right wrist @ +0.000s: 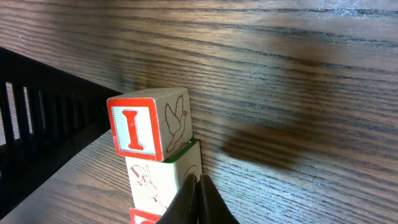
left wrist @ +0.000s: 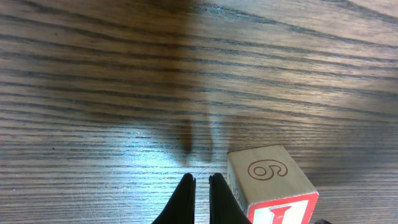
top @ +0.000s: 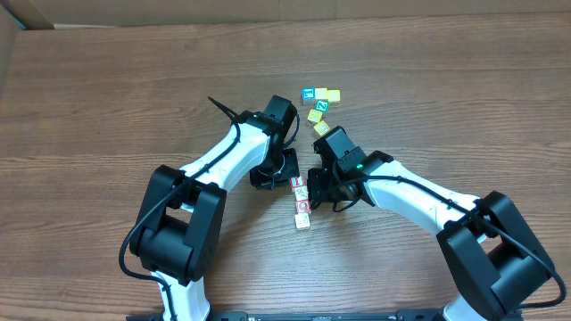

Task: Flip 4 blocks
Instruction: 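Lower both grippers on either side of the block column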

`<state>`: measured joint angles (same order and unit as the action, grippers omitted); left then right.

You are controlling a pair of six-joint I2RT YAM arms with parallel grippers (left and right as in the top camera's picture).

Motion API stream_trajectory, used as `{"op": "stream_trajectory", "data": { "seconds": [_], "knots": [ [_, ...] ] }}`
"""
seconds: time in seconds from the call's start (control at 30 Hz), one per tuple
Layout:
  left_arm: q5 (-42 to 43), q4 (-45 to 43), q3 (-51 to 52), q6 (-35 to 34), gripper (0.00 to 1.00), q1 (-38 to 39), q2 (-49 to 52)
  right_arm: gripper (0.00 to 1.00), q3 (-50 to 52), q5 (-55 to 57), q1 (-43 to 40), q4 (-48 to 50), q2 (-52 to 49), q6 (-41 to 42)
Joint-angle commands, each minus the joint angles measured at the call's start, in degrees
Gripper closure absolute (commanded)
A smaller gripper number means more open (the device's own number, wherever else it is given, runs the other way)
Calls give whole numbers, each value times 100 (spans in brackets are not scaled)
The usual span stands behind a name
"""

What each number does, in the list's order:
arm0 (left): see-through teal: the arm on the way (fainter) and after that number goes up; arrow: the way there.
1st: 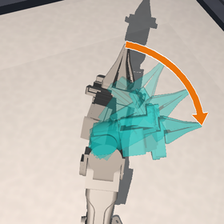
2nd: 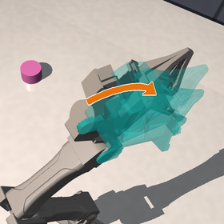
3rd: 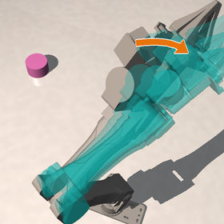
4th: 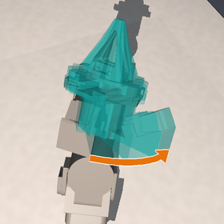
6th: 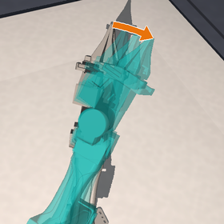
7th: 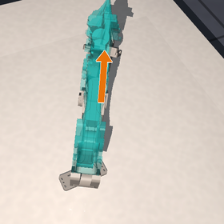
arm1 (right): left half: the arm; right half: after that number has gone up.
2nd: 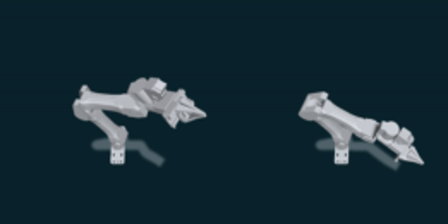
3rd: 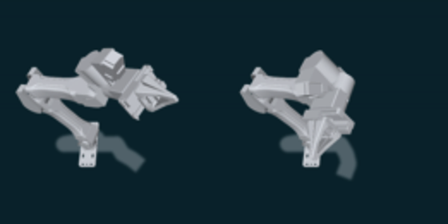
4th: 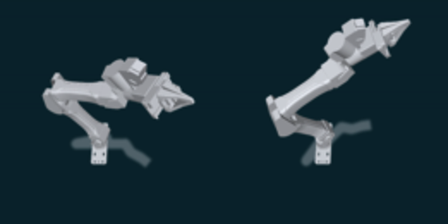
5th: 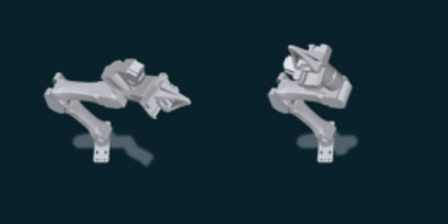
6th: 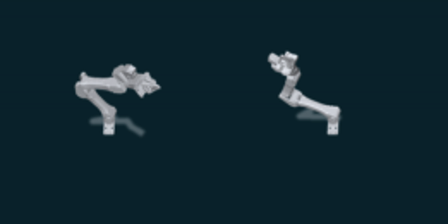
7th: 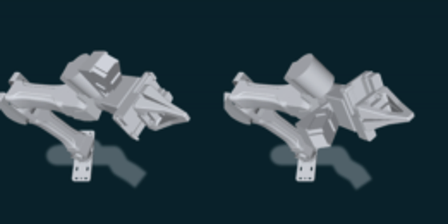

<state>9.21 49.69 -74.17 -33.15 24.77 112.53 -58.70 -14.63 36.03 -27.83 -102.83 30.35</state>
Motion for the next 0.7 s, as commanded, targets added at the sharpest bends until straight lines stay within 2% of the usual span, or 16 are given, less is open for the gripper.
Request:
{"op": "stream_trajectory", "data": {
  "seconds": [0.0, 0.67],
  "knots": [
    [22, -24, 59, -114, 96, 39, 63, 96, 63, -9, 2, 59, -17, -46],
    [20, -24, 59, -111, 96, 39, 63, 96, 63, -245, 2, 107, -17, -181]
  ]
}}
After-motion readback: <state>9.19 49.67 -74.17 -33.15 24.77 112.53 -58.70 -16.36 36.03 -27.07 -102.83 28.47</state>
